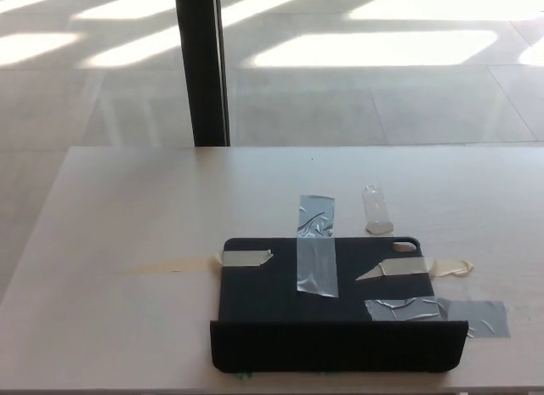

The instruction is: The robot uses its right hand to open a folded tablet cover kept in the middle of the desk

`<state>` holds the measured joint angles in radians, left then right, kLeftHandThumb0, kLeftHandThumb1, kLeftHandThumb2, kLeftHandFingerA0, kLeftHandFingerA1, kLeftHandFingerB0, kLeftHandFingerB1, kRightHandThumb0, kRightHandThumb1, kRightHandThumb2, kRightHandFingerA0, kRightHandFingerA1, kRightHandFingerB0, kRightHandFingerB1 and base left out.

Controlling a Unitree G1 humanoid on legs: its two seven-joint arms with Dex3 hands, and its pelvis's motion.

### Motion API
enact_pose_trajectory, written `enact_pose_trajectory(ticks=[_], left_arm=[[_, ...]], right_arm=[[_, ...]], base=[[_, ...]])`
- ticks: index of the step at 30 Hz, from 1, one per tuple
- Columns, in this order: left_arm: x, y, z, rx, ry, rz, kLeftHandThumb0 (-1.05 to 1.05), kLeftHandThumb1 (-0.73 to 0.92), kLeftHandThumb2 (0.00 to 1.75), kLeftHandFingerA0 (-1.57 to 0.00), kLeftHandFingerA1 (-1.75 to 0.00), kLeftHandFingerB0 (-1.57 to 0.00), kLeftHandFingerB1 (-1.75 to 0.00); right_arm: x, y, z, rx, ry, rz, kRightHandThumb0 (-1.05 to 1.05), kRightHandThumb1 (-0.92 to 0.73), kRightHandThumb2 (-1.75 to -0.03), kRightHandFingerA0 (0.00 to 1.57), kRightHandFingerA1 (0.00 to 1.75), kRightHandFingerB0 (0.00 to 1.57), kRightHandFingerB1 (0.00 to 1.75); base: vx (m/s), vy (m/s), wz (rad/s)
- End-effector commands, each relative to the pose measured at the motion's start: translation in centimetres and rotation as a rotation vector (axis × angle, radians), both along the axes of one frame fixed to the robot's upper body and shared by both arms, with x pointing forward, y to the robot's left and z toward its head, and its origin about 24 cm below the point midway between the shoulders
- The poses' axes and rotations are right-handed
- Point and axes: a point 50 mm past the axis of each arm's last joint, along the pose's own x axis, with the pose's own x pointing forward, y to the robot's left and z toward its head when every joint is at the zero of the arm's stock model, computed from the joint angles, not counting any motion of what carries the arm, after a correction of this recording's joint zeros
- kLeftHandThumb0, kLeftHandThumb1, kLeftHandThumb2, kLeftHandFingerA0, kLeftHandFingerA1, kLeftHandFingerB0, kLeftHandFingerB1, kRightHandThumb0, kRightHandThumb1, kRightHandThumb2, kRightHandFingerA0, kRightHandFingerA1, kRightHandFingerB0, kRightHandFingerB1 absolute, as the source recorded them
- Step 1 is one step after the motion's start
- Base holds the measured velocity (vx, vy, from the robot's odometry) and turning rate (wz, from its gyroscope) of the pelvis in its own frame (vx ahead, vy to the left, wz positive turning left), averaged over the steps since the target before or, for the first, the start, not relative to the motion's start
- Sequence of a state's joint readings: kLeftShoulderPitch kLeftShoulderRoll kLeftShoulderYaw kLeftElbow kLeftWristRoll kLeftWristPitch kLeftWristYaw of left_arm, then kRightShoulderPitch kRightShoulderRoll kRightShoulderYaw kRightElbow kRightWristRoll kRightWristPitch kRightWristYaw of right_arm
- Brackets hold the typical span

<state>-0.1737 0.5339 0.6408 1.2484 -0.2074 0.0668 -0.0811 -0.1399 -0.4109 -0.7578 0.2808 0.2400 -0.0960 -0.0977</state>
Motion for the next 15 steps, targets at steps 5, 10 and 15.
enact_pose_trajectory(ticks=[5,10,15], left_arm=[[-0.5,1.3,1.2,-0.003,-0.029,0.03,-0.8,0.92,0.68,-0.71,-0.78,-0.52,-0.64],[-0.5,1.4,1.3,-0.008,-0.037,0.029,-0.83,0.92,0.68,-0.72,-0.78,-0.52,-0.64],[-0.3,1.5,1.5,0.001,-0.028,0.017,-0.83,0.92,0.69,-0.72,-0.77,-0.52,-0.63]], right_arm=[[8.0,11.5,6.9,-0.449,-0.027,0.543,-0.83,-0.9,-0.67,0.65,0.49,0.49,0.45],[8.5,18.5,2.5,-0.831,0.176,0.752,-0.91,-0.92,-0.69,0.67,0.45,0.41,0.33],[7.9,22.2,-0.3,-0.919,0.251,0.894,-0.91,-0.76,-1.15,0.58,0.58,0.38,0.49]], base=[[0.0,0.0,0.0],[0.0,-0.001,0.01],[0.0,0.0,0.0]])
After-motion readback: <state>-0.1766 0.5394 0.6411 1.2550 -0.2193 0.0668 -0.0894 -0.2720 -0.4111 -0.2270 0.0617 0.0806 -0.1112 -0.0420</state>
